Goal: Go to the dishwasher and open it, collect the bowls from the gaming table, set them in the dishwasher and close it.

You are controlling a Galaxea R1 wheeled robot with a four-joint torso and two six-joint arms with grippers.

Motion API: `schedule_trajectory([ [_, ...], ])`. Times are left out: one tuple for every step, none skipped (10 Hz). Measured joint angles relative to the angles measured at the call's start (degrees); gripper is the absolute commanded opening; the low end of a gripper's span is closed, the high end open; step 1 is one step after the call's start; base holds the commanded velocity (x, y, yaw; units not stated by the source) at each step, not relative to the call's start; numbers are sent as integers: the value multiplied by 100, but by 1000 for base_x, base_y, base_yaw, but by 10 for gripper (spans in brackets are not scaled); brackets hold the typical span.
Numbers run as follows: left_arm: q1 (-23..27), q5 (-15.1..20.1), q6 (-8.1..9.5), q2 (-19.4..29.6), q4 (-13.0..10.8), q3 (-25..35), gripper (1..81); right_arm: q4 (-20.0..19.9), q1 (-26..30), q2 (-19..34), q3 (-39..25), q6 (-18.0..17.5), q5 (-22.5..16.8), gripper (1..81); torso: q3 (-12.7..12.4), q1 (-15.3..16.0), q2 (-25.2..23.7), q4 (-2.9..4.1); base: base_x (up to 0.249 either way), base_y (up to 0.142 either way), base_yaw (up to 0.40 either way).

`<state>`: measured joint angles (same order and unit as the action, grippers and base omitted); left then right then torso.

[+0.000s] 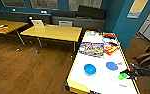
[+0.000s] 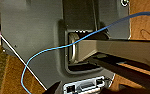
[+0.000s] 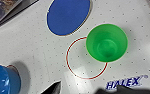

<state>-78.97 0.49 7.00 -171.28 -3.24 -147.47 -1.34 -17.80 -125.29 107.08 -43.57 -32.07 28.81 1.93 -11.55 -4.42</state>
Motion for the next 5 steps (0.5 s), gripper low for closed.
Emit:
schedule_trajectory([
  [-38,9,0,0,2,0,811,0,0,18,0,0,-9,811,0,0,0,0,0,0,0],
  [-96,26,0,0,0,0,811,0,-4,33,2,0,-11,811,0,-2,0,0,0,0,0],
  [-105,55,0,0,0,0,811,0,-4,32,2,0,-12,811,0,-2,0,0,0,0,0],
  [-82,45,0,0,2,0,811,0,-6,29,2,0,-11,811,0,-2,0,0,0,0,0],
  [-72,30,0,0,0,0,811,0,-17,32,6,0,-12,811,0,-2,0,0,0,0,0],
])
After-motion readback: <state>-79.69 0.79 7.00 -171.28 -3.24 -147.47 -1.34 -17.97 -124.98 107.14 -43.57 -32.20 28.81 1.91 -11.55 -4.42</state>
